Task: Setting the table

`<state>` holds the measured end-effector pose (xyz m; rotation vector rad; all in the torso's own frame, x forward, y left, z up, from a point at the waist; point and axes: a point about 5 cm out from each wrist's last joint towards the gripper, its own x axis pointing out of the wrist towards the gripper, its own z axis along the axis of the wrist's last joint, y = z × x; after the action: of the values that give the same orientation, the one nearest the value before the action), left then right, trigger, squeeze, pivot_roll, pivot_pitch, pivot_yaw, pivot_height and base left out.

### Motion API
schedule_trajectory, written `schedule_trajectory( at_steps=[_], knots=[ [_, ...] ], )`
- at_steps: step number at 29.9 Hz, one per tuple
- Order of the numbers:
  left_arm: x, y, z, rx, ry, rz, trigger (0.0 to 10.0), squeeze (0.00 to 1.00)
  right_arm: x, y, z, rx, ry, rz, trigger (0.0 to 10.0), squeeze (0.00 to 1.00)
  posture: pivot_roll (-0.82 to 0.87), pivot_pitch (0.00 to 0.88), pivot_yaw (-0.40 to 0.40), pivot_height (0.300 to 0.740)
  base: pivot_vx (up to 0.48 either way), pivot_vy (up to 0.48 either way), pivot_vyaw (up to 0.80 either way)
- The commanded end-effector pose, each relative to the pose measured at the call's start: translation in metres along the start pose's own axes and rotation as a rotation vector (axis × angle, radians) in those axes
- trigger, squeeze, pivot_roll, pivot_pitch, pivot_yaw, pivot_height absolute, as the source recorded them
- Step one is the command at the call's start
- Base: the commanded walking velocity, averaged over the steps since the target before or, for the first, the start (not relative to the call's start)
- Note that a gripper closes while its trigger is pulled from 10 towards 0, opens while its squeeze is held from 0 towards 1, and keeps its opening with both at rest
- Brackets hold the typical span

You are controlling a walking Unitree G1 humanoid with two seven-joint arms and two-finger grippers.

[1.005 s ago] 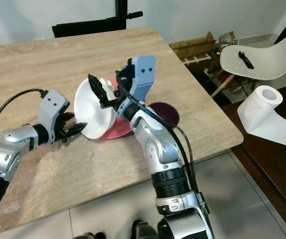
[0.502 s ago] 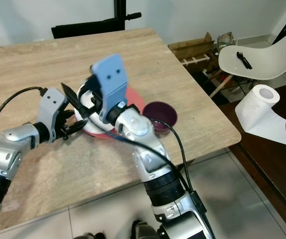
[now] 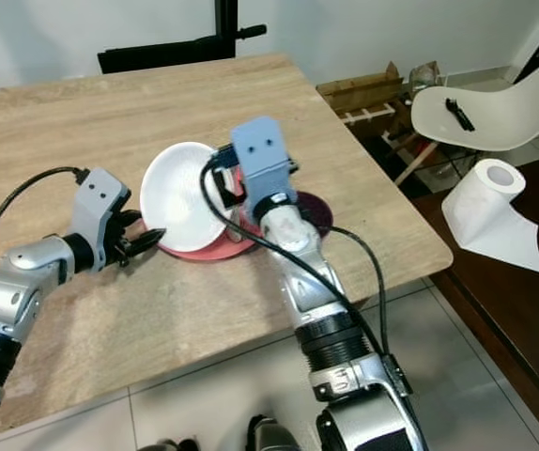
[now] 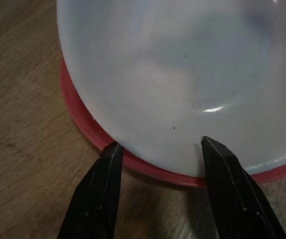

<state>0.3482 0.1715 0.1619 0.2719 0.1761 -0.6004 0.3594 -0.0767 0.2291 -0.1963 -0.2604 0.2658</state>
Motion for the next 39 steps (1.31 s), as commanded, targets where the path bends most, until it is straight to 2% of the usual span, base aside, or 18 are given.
schedule_trajectory(
  at_steps=[1,2,4,5,6,8,10,14,18,19,21,22,23,24,33,39],
  knots=[
    [-0.002,-0.004,-0.010,-0.010,0.031,-0.010,10.0,0.00,0.001,0.002,-0.002,0.002,0.013,0.008,10.0,0.00,-0.08,0.091,0.032,0.740,0.000,0.000,0.00],
    [-0.001,-0.004,-0.010,-0.011,0.030,-0.012,10.0,0.00,0.001,0.008,-0.012,0.061,0.080,0.075,10.0,0.00,-0.08,0.091,0.032,0.740,0.000,0.000,0.00],
    [-0.001,-0.004,-0.010,-0.011,0.030,-0.012,10.0,0.00,0.001,0.008,-0.012,0.061,0.080,0.075,10.0,0.00,-0.08,0.091,0.032,0.740,0.000,0.000,0.00],
    [-0.002,-0.004,-0.010,-0.008,0.031,-0.012,10.0,0.00,0.000,0.015,-0.018,0.124,0.128,0.133,10.0,0.00,-0.08,0.093,0.034,0.740,0.000,0.000,0.00],
    [-0.002,-0.004,-0.010,-0.008,0.031,-0.012,10.0,0.00,0.000,0.015,-0.018,0.124,0.128,0.133,10.0,0.00,-0.08,0.093,0.034,0.740,0.000,0.000,0.00],
    [-0.002,-0.004,-0.010,-0.006,0.031,-0.011,10.0,0.00,-0.002,0.026,-0.024,0.210,0.184,0.214,10.0,0.00,-0.08,0.094,0.032,0.740,0.000,0.000,0.00],
    [-0.002,-0.004,-0.010,-0.007,0.031,-0.009,10.0,0.00,-0.002,0.032,-0.031,0.207,0.228,0.242,10.0,0.00,-0.08,0.094,0.032,0.740,0.000,0.000,0.00],
    [-0.002,-0.004,-0.010,-0.010,0.030,-0.008,10.0,0.00,-0.001,0.033,-0.037,0.170,0.249,0.226,10.0,0.00,-0.08,0.097,0.025,0.740,0.000,0.000,0.00],
    [-0.003,-0.006,-0.011,-0.014,0.029,-0.006,10.0,0.00,0.002,0.035,-0.042,0.189,0.271,0.198,10.0,0.00,-0.08,0.099,0.020,0.740,0.000,0.000,0.00],
    [-0.003,-0.006,-0.011,-0.016,0.029,-0.005,10.0,0.00,0.003,0.035,-0.043,0.208,0.277,0.186,9.5,0.00,-0.08,0.100,0.019,0.740,0.000,0.000,0.00],
    [-0.004,-0.006,-0.011,-0.017,0.029,-0.005,10.0,0.00,0.003,0.035,-0.044,0.220,0.280,0.179,9.5,0.00,-0.08,0.101,0.019,0.740,0.000,0.000,0.00],
    [-0.004,-0.006,-0.012,-0.017,0.030,-0.004,10.0,0.00,0.003,0.034,-0.045,0.226,0.286,0.173,6.4,0.00,-0.08,0.101,0.019,0.740,0.000,0.000,0.00],
    [-0.004,-0.006,-0.012,-0.017,0.030,-0.004,10.0,0.00,0.003,0.034,-0.045,0.226,0.286,0.173,6.4,0.00,-0.08,0.101,0.019,0.740,0.000,0.000,0.00],
    [-0.004,-0.006,-0.012,-0.018,0.030,-0.002,10.0,0.00,0.003,0.033,-0.047,0.270,0.302,0.164,0.0,0.00,-0.08,0.103,0.019,0.740,0.000,0.000,0.00],
    [-0.003,-0.007,-0.011,-0.021,0.025,0.000,10.0,0.00,0.004,0.033,-0.049,0.356,0.318,0.165,0.0,0.00,-0.08,0.104,0.018,0.740,0.000,0.000,0.00],
    [-0.003,-0.007,-0.011,-0.021,0.023,0.003,10.0,0.00,0.005,0.034,-0.049,0.377,0.321,0.163,0.0,0.00,-0.08,0.106,0.018,0.740,0.000,0.000,0.00]
  ],
)
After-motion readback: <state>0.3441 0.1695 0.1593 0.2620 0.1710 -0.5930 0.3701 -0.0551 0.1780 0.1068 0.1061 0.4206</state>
